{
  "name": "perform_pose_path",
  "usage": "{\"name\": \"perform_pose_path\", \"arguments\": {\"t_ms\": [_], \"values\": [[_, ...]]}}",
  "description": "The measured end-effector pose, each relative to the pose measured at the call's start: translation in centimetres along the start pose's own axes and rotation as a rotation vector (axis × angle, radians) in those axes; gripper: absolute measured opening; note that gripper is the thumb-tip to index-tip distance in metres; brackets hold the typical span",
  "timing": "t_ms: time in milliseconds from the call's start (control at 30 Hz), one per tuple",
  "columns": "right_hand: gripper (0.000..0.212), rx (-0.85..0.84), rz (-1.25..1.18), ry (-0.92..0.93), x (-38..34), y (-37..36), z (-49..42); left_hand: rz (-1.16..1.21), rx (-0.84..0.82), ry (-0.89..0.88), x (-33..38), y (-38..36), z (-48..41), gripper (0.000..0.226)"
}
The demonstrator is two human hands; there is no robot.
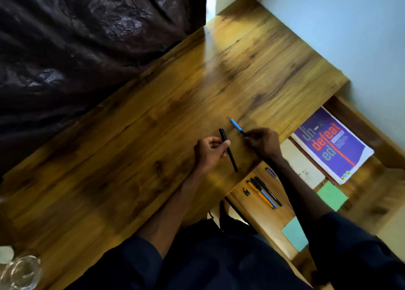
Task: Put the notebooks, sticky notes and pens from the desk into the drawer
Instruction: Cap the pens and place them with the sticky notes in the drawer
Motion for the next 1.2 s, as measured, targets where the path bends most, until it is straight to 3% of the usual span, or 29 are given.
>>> {"name": "perform_pose_path", "arguments": {"t_ms": [133, 267, 533, 833, 1200], "values": [[0.017, 0.179, -0.028, -0.214, 5.8, 4.9, 6.4, -0.015, -0.119, -0.011, -0.5, -4.3, 3.9, 0.02], [0.018, 0.145, 0.043, -0.362, 11.4, 5.9, 11.7, -0.104, -0.212, -0.068, -2.2, -7.8, 7.1, 0.019], [0.029, 0.025, 0.157, -0.369, 15.1, 3.5, 14.7, -0.25, -0.255, -0.05, -5.9, -10.2, 10.3, 0.037], [0.025, -0.082, 0.211, -0.406, 16.6, 1.8, 13.9, -0.376, -0.203, -0.102, -7.4, -9.8, 10.8, 0.032], [0.022, -0.139, 0.232, -0.393, 17.4, 1.3, 14.0, -0.352, -0.216, -0.098, -7.9, -10.5, 11.5, 0.026]]}}
Point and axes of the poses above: each hand's wrist, its own z-axis away from the middle knuckle, its own y-axis out of the back of the hand, x = y × z, the point moved 3 cm from there along -z, towards the middle knuckle, and after that the axes turned 15 degrees about x, right-handed, at the moved point
